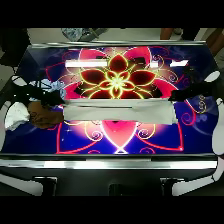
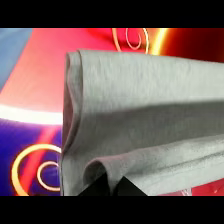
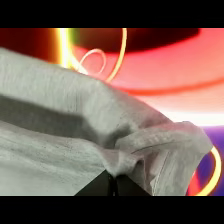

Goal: Fold the shirts.

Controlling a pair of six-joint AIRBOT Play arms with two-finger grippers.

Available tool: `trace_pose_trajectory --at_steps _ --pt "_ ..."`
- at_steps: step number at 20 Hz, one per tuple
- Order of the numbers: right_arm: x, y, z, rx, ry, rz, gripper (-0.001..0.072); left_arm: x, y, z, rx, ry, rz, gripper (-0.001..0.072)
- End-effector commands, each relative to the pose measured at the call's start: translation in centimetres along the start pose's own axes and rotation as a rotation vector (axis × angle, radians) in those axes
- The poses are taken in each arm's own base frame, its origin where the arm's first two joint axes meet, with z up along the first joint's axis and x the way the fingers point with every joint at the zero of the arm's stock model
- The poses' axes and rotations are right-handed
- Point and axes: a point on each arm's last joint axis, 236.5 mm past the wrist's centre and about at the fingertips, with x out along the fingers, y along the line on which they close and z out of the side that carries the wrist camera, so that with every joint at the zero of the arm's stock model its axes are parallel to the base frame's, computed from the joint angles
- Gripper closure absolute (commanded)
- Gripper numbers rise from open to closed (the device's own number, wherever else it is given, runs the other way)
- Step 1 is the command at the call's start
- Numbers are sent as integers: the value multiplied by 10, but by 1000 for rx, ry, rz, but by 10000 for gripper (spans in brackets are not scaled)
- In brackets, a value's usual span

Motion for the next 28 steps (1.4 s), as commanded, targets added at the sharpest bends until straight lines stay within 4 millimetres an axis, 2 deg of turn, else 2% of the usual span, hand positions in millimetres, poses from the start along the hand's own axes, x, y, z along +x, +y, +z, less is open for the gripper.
trace_pose_trajectory --at_steps 1,4,5,6,7,8,10,11,12,13,15,18,23,28 --pt "36 -11 31 25 -62 0 653 40 14 13 -81 95 -14 676" --pt "53 -11 26 30 -38 11 647 61 21 2 -96 159 -17 659" --pt "51 -11 26 27 -41 11 582 61 19 2 -93 158 -22 519" --pt "44 -10 26 25 -43 16 409 58 13 4 -91 151 -37 203" --pt "31 -9 26 -12 -48 19 132 50 6 8 -85 141 -54 20" --pt "16 -12 24 -57 -51 9 16 40 1 12 -71 124 -58 22" --pt "-14 -33 9 -45 -35 -17 8 15 -12 23 -36 63 -57 22" --pt "-22 -42 -3 -8 -17 3 8 2 -20 27 -17 31 -57 24" --pt "-24 -42 -16 28 13 57 7 -9 -27 30 0 6 -56 35" --pt "-24 -32 -31 37 61 136 7 -19 -35 30 18 -13 -57 42" --pt "-14 -30 -48 9 132 166 6 -31 -50 30 49 -37 -59 42" --pt "10 -38 -45 78 120 173 6 -36 -72 25 94 -45 -65 42" --pt "38 -39 -58 131 169 234 6 -25 -102 14 156 -18 -77 42" --pt "47 -47 -67 164 200 213 6 -18 -117 7 187 1 -83 42"
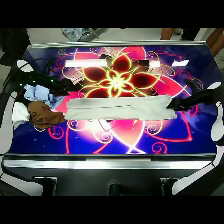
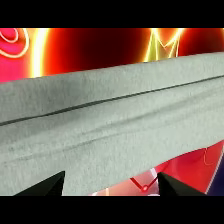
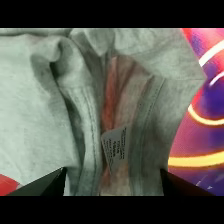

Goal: Fold the shirts.

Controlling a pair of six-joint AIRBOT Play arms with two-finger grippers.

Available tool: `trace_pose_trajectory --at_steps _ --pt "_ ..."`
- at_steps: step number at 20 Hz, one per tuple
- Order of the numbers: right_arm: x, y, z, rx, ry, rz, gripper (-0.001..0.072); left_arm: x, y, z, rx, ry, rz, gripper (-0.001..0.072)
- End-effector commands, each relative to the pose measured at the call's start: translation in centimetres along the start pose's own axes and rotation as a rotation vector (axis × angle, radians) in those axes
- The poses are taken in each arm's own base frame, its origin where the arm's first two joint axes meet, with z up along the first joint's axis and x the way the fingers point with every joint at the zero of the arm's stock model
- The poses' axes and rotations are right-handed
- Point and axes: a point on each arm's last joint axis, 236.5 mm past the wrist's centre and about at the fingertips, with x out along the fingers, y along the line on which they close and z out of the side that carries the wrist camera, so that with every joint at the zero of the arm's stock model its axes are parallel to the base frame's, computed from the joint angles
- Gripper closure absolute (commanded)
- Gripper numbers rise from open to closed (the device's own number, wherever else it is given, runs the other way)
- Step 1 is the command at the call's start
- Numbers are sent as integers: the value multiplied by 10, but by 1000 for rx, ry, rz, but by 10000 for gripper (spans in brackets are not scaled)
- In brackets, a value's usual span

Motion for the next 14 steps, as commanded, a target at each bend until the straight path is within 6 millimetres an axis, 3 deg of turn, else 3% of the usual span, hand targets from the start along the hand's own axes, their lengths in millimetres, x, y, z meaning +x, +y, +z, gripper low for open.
trace_pose_trajectory --at_steps 1,5,6,7,8,9,10,12,13,14 --pt "11 -11 -7 49 31 -11 6 4 -10 -2 19 9 -6 42" --pt "36 0 -6 61 78 -5 17 4 -15 -2 15 6 -27 42" --pt "43 4 -4 46 85 -11 62 4 -16 -2 14 6 -33 43" --pt "48 10 1 29 81 -19 274 4 -18 -2 13 7 -42 43" --pt "50 14 6 19 66 -23 555 3 -21 -2 12 7 -53 43" --pt "47 22 11 18 48 -13 653 4 -24 -2 10 5 -66 51" --pt "39 32 18 8 17 8 654 5 -30 -2 13 6 -83 156" --pt "10 49 32 -30 -53 -8 654 16 -46 -8 71 31 -99 524" --pt "-6 60 36 -55 -80 -21 655 27 -58 -14 112 52 -107 583" --pt "-22 75 38 -87 -98 -31 655 42 -74 -21 138 70 -119 585"
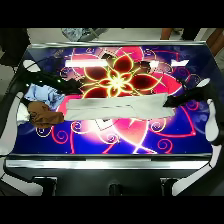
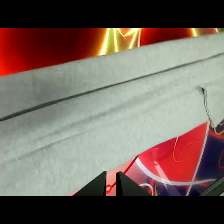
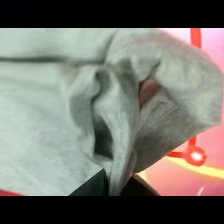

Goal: Fold the shirts.

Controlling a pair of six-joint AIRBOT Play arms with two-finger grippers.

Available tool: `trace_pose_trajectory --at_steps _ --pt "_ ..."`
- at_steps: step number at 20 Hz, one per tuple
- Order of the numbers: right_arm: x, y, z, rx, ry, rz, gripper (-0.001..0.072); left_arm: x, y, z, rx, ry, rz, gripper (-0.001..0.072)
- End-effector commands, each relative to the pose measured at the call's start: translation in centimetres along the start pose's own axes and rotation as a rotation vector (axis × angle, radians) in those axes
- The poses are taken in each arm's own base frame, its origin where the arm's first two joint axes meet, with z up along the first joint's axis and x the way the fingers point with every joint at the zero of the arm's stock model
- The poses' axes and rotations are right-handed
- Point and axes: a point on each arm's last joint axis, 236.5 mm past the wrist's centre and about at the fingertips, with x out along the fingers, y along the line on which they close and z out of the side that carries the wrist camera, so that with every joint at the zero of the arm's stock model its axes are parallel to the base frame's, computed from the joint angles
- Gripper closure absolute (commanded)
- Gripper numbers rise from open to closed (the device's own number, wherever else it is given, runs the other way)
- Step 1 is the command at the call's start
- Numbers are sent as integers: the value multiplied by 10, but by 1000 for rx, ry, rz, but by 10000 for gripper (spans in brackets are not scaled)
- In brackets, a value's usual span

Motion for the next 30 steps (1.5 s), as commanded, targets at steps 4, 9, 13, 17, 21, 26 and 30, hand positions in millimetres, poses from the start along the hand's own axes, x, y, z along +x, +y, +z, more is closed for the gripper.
trace_pose_trajectory --at_steps 4,9,13,17,21,26,30 --pt "-91 95 8 -178 -103 -5 655 120 -111 -24 85 -9 -152 671" --pt "-165 152 -14 -275 -179 -81 654 218 -193 -50 -84 -4 -349 671" --pt "-210 189 -33 -315 -262 -123 654 260 -228 -71 -181 65 -459 672" --pt "-230 207 -56 -332 -265 -145 653 288 -270 -68 -261 24 -551 672" --pt "-231 196 -55 -314 -261 -187 653 299 -278 -67 -344 25 -599 672" --pt "-200 182 -34 -294 -221 -149 654 236 -222 -59 52 84 -408 676" --pt "-129 224 -2 -373 -173 -55 654 117 -145 -14 311 -12 -46 674"
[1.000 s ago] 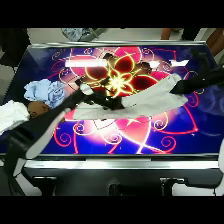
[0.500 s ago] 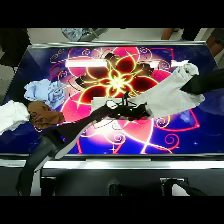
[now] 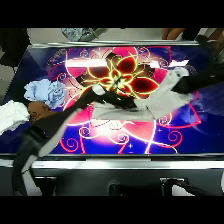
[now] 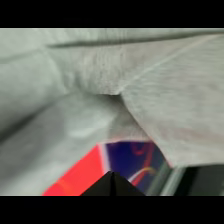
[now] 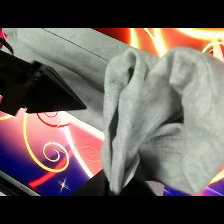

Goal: Fold the shirts.

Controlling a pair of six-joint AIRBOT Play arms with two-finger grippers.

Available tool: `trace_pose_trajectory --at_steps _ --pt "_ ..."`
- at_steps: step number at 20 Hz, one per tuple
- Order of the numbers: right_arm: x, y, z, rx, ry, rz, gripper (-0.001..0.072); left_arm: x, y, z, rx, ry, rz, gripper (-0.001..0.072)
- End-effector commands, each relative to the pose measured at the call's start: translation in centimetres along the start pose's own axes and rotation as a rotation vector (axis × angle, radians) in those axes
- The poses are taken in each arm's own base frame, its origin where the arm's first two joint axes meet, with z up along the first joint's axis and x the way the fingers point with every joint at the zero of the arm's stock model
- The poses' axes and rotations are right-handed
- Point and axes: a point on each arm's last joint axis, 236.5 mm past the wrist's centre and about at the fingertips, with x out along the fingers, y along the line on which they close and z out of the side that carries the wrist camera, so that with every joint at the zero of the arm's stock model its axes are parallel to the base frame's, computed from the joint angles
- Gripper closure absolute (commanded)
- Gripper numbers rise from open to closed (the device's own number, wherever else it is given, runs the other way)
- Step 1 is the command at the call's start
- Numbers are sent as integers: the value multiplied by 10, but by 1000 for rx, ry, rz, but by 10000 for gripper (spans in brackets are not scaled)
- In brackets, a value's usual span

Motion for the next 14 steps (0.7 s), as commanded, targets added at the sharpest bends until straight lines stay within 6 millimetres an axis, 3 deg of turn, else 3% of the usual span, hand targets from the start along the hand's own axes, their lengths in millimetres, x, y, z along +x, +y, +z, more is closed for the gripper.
trace_pose_trajectory --at_steps 1,4,6,8,10,12,13,14 --pt "64 39 29 -41 2 93 654 -128 41 22 204 -23 352 674" --pt "135 88 46 -55 19 176 653 -242 19 52 254 -216 454 673" --pt "185 115 44 -22 53 239 653 -302 -3 59 272 -337 477 673" --pt "228 143 48 29 47 327 652 -344 -25 58 296 -424 493 672" --pt "260 171 53 111 28 424 651 -365 -44 52 321 -465 498 672" --pt "282 194 56 185 18 502 644 -366 -53 43 335 -452 495 672" --pt "290 207 55 211 20 538 548 -363 -54 40 341 -436 494 672" --pt "294 219 54 206 16 571 331 -359 -52 39 345 -423 495 672"
